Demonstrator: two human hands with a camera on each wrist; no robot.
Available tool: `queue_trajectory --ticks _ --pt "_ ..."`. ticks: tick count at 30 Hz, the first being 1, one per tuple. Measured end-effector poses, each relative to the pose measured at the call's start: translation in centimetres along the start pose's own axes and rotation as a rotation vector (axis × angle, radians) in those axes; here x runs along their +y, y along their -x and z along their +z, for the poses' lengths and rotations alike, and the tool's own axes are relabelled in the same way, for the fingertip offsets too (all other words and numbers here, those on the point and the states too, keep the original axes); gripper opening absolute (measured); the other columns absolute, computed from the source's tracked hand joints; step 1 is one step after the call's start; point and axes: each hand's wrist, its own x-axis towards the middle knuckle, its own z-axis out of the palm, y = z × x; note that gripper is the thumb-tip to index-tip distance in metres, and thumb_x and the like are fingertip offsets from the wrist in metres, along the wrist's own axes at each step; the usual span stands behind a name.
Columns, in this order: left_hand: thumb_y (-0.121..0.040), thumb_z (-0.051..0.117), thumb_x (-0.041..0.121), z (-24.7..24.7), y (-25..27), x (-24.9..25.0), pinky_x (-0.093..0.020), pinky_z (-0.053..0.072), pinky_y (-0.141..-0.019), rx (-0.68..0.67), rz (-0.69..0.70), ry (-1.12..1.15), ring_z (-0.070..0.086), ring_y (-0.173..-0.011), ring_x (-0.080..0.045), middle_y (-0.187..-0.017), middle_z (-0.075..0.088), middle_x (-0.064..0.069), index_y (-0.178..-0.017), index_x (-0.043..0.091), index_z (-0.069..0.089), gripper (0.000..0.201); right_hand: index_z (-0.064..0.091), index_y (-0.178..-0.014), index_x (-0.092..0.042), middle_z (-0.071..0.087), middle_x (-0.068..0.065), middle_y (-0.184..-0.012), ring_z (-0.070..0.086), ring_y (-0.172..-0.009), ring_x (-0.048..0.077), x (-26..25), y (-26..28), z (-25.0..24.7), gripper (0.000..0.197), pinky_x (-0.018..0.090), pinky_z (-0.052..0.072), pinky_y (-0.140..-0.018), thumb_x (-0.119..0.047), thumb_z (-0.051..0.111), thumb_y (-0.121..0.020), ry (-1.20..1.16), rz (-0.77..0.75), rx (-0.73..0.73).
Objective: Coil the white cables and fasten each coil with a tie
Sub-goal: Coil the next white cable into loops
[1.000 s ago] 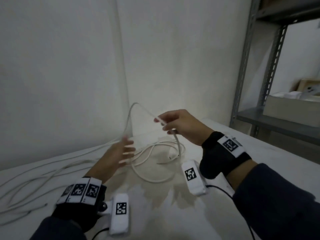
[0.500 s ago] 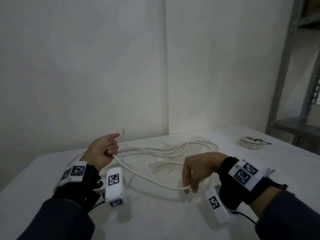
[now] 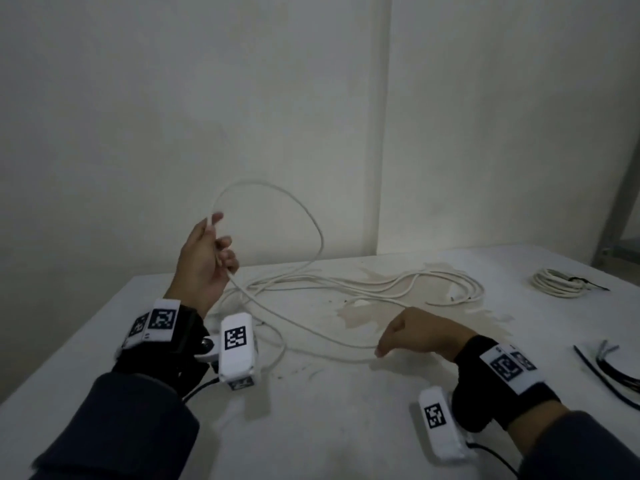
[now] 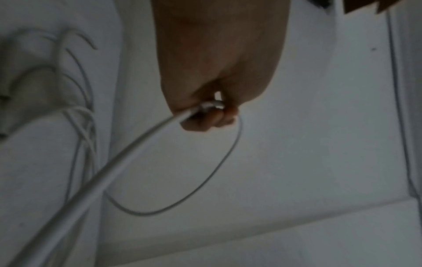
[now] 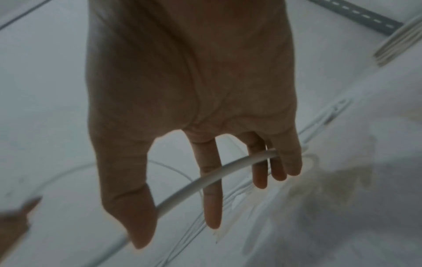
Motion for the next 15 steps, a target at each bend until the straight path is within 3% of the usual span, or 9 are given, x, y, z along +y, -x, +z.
queue_trajectory --ticks 2,4,6,8,10,11,12,13,15 --pt "-0.104 0.032 0.015 -2.4 -0.6 -1.8 -0.009 0.028 -0.035 0.217 -0.049 -0.047 0.031 -0.030 -0.003 -0.062 0.036 -0.001 -0.090 0.019 0.054 0.027 0.079 -0.079 -0.018 0.072 -0.006 -0.091 0.062 -0.095 0.017 0.0 0.1 0.1 0.018 0.028 0.047 -0.074 -0.034 0.078 -0.071 -0.168 0.005 -0.007" --pt "-0.102 0.030 0.006 -4.8 -0.5 -3.4 -0.010 0.030 -0.034 0.373 -0.082 -0.149 0.035 -0.031 -0.003 -0.065 0.036 -0.003 -0.091 0.014 0.052 0.027 0.076 -0.089 -0.014 0.067 -0.004 -0.097 0.056 -0.098 0.019 0.2 -0.3 0.2 0.024 0.029 0.043 -0.075 -0.034 0.077 -0.074 -0.348 0.081 0.033" --pt "-0.098 0.029 -0.002 -6.9 -0.5 -4.5 -0.009 0.034 -0.033 0.463 -0.129 -0.271 0.042 -0.029 -0.002 -0.066 0.045 -0.007 -0.097 0.012 0.052 0.027 0.074 -0.091 -0.014 0.064 0.000 -0.104 0.054 -0.103 0.022 0.5 -1.2 0.3 0.023 0.031 0.044 -0.075 -0.031 0.077 -0.075 -0.451 0.156 0.108" --pt "-0.096 0.030 -0.006 -8.5 -0.5 -5.2 -0.010 0.038 -0.034 0.466 -0.194 -0.416 0.051 -0.032 -0.005 -0.066 0.059 -0.016 -0.100 0.008 0.052 0.026 0.072 -0.094 -0.015 0.061 0.004 -0.104 0.053 -0.104 0.025 0.8 -2.4 0.3 0.020 0.028 0.043 -0.071 -0.026 0.077 -0.077 -0.360 0.203 0.199" --pt "-0.093 0.043 0.001 -9.1 -0.6 -5.5 -0.020 0.053 -0.052 0.424 -0.290 -0.729 0.066 -0.067 -0.024 -0.099 0.066 -0.030 -0.103 0.000 0.055 0.016 0.065 -0.115 -0.013 0.056 0.010 -0.116 0.046 -0.121 0.031 1.2 -4.0 0.3 0.042 0.031 0.045 -0.084 -0.030 0.075 -0.079 -0.101 0.265 0.233" --pt "-0.088 0.052 0.010 -9.4 -0.8 -5.5 -0.030 0.056 -0.074 0.397 -0.338 -0.897 0.063 -0.094 -0.035 -0.122 0.056 -0.033 -0.117 -0.005 0.051 0.033 0.057 -0.127 -0.012 0.050 0.015 -0.128 0.038 -0.130 0.034 1.4 -4.7 0.4 0.055 0.037 0.044 -0.095 -0.034 0.074 -0.079 0.001 0.301 0.219" --pt "-0.082 0.059 0.018 -9.2 -0.5 -5.5 -0.041 0.049 -0.092 0.397 -0.379 -1.035 0.051 -0.115 -0.041 -0.136 0.043 -0.031 -0.133 -0.005 0.040 0.058 0.050 -0.133 -0.010 0.045 0.018 -0.136 0.033 -0.134 0.036 1.6 -5.3 0.6 0.063 0.042 0.041 -0.102 -0.037 0.073 -0.080 0.054 0.324 0.194" --pt "-0.082 0.063 0.023 -8.7 0.0 -5.3 -0.047 0.041 -0.101 0.405 -0.362 -1.137 0.040 -0.125 -0.043 -0.142 0.033 -0.028 -0.142 -0.001 0.028 0.074 0.047 -0.134 -0.007 0.044 0.019 -0.139 0.034 -0.134 0.037 1.7 -5.8 0.7 0.067 0.045 0.041 -0.104 -0.036 0.073 -0.080 0.078 0.332 0.178" --pt "-0.085 0.065 0.026 -6.9 1.2 -5.1 -0.049 0.034 -0.105 0.411 -0.149 -1.247 0.030 -0.131 -0.042 -0.147 0.025 -0.023 -0.145 0.006 0.025 0.075 0.048 -0.130 -0.001 0.052 0.022 -0.132 0.048 -0.123 0.037 2.0 -6.5 0.7 0.062 0.040 0.048 -0.096 -0.024 0.074 -0.079 0.095 0.324 0.195"
